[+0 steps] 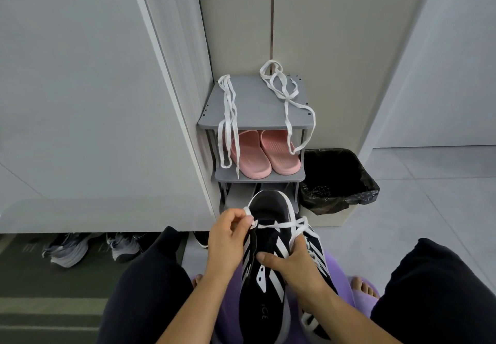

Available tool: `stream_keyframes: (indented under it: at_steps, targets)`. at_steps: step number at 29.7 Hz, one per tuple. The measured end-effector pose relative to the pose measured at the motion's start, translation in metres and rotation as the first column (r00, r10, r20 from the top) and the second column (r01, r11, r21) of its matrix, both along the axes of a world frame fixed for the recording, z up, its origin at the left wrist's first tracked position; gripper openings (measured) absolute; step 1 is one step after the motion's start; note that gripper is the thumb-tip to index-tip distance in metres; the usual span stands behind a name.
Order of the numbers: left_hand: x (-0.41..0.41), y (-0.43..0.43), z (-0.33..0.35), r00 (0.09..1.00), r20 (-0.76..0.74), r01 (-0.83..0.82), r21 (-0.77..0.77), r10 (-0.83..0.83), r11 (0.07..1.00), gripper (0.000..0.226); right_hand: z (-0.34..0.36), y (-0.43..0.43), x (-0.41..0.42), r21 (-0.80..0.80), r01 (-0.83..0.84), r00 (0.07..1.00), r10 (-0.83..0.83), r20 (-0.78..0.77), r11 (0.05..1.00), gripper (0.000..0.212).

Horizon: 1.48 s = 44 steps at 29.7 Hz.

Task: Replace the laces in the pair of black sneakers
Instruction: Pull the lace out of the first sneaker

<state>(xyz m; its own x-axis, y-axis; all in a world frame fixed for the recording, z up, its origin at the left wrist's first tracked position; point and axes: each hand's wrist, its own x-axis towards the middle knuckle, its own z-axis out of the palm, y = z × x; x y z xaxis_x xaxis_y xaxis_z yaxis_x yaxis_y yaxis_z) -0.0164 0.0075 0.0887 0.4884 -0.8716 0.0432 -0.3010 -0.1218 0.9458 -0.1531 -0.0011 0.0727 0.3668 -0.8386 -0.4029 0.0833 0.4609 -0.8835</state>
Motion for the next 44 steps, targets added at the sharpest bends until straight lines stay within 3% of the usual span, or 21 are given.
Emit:
stream_keyframes:
  at_steps: [4, 6, 8, 11, 13, 15, 19, 22, 24, 26, 27, 29, 31, 33, 36, 39, 41, 43, 44]
  targets:
    - [0.033, -0.021, 0.036, 0.878, -0.438, -0.271, -0.122, 0.193, 0.955, 0.019, -0.004, 0.0, -0.006, 0.034, 0.003, 1.0, -0.002, -0.031, 0.999, 0.053]
    - [0.057, -0.034, 0.071, 0.828, -0.531, -0.33, -0.204, 0.179, 0.921, 0.02, -0.002, 0.002, -0.008, 0.03, -0.017, 0.999, 0.018, -0.038, 0.999, 0.052]
    - [0.063, -0.041, 0.101, 0.828, -0.551, -0.289, -0.259, 0.105, 0.922, 0.018, 0.003, 0.003, -0.012, 0.022, -0.023, 0.999, 0.024, -0.042, 0.999, 0.05]
    - [0.043, -0.038, 0.111, 0.917, -0.398, -0.032, -0.129, -0.022, 0.991, 0.011, 0.008, 0.0, -0.018, 0.013, -0.004, 0.999, 0.004, -0.037, 1.0, 0.049]
    - [0.022, -0.029, 0.09, 0.964, -0.228, 0.146, 0.034, -0.135, 0.989, 0.007, 0.011, -0.002, -0.022, 0.013, 0.02, 1.0, -0.02, -0.022, 1.0, 0.05]
    - [-0.001, -0.018, 0.058, 0.98, -0.028, 0.201, 0.158, -0.199, 0.967, 0.007, 0.011, -0.005, -0.024, -0.007, 0.044, 0.999, -0.044, -0.032, 0.999, 0.051]
    - [-0.028, 0.003, 0.019, 0.921, 0.289, 0.246, 0.084, -0.26, 0.966, 0.018, 0.012, -0.006, -0.026, -0.022, 0.054, 0.998, -0.055, -0.035, 0.998, 0.051]
    - [-0.021, 0.0, 0.021, 0.903, 0.302, 0.279, 0.127, -0.306, 0.952, 0.021, 0.013, -0.004, -0.03, -0.033, 0.04, 0.998, -0.042, -0.052, 0.999, 0.061]
    - [-0.013, -0.004, 0.026, 0.844, 0.388, 0.301, 0.229, -0.37, 0.926, 0.025, 0.014, -0.004, -0.032, -0.05, 0.024, 0.998, -0.027, -0.056, 0.998, 0.072]
    - [-0.008, -0.007, 0.032, 0.785, 0.439, 0.326, 0.307, -0.437, 0.894, 0.028, 0.015, -0.005, -0.036, -0.069, 0.03, 0.997, -0.034, -0.064, 0.997, 0.064]
    - [-0.008, -0.007, 0.036, 0.812, 0.375, 0.349, 0.305, -0.448, 0.886, 0.028, 0.014, -0.006, -0.039, -0.076, 0.045, 0.997, -0.049, -0.061, 0.996, 0.056]
    - [-0.005, -0.004, 0.051, 0.939, -0.047, 0.344, 0.168, -0.341, 0.924, 0.027, 0.015, -0.008, -0.043, -0.06, 0.073, 0.996, -0.076, -0.039, 0.996, 0.044]
    - [0.004, -0.006, 0.071, 0.854, -0.489, 0.164, -0.074, -0.18, 0.984, 0.026, 0.014, -0.009, -0.047, -0.017, 0.1, 0.995, -0.1, -0.01, 0.995, 0.04]
    - [0.016, -0.011, 0.087, 0.773, -0.62, -0.012, -0.225, -0.133, 0.974, 0.026, 0.01, -0.009, -0.049, 0.005, 0.133, 0.991, -0.133, -0.019, 0.991, 0.042]
    - [0.019, -0.013, 0.093, 0.822, -0.559, -0.054, -0.267, -0.109, 0.962, 0.026, 0.008, -0.006, -0.046, -0.005, 0.143, 0.988, -0.143, -0.053, 0.99, 0.043]
    - [-0.002, -0.007, 0.078, 0.864, -0.492, 0.032, -0.155, -0.105, 0.987, 0.019, 0.008, -0.003, -0.04, -0.012, 0.105, 0.989, -0.105, -0.1, 0.994, 0.054]
    - [-0.016, -0.005, 0.056, 0.98, -0.171, 0.101, -0.007, -0.101, 0.995, 0.013, 0.007, -0.002, -0.038, -0.033, 0.086, 0.989, -0.09, -0.118, 0.996, 0.067]
    - [-0.023, -0.002, 0.033, 0.975, 0.131, 0.168, 0.086, -0.178, 0.982, 0.01, 0.006, -0.003, -0.036, -0.058, 0.075, 0.987, -0.082, -0.137, 0.996, 0.073]
    - [-0.026, 0.001, 0.025, 0.955, 0.189, 0.21, 0.109, -0.228, 0.972, 0.012, 0.007, -0.003, -0.036, -0.069, 0.074, 0.986, -0.084, -0.146, 0.995, 0.071]
